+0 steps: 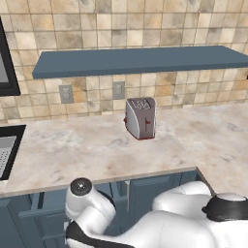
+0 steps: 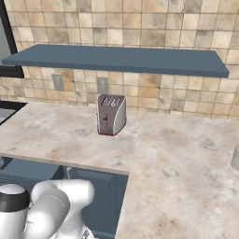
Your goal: Take the tongs from the drawer on the left and place them on the dining counter next to the tray containing the kebab skewer.
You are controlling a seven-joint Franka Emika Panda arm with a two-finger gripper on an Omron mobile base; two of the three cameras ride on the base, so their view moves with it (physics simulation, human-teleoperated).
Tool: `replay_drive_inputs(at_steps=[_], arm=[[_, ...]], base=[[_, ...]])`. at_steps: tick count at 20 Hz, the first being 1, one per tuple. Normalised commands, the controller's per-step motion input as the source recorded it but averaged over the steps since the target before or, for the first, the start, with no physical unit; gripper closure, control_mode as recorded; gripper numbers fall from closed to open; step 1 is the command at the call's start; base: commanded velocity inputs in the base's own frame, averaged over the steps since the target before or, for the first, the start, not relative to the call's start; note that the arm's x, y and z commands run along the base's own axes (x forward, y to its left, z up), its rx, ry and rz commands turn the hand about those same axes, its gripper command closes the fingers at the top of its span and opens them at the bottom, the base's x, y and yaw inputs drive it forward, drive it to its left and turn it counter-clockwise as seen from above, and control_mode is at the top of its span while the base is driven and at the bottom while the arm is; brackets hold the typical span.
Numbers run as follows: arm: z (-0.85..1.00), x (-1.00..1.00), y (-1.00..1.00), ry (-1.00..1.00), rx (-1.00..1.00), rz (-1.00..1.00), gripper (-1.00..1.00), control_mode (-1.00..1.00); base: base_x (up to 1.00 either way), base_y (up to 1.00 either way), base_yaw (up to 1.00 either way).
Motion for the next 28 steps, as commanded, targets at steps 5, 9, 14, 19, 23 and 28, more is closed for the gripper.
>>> replay_drive_inputs(at_steps=[5,9,14,19,23,28], arm=[[-0.02,0.37,0.00,0.00,0.00,0.00,-1.00,-1.00],[-0.02,0.36,0.00,0.01,0.00,0.00,-1.00,-1.00],[-0.18,0.33,0.00,0.02,0.00,0.00,-1.00,-1.00],[-0.34,0.25,0.00,0.05,0.00,0.00,-1.00,-1.00],[-0.35,0.28,0.00,0.04,0.00,0.00,-1.00,-1.00],[-0.28,0.33,0.00,0.02,0.00,0.00,-1.00,-1.00]], base=[[0.00,0.00,0.00],[0.00,0.00,0.00],[0.00,0.00,0.00],[0.00,0.00,0.00],[0.00,0.00,0.00],[0.00,0.00,0.00]])
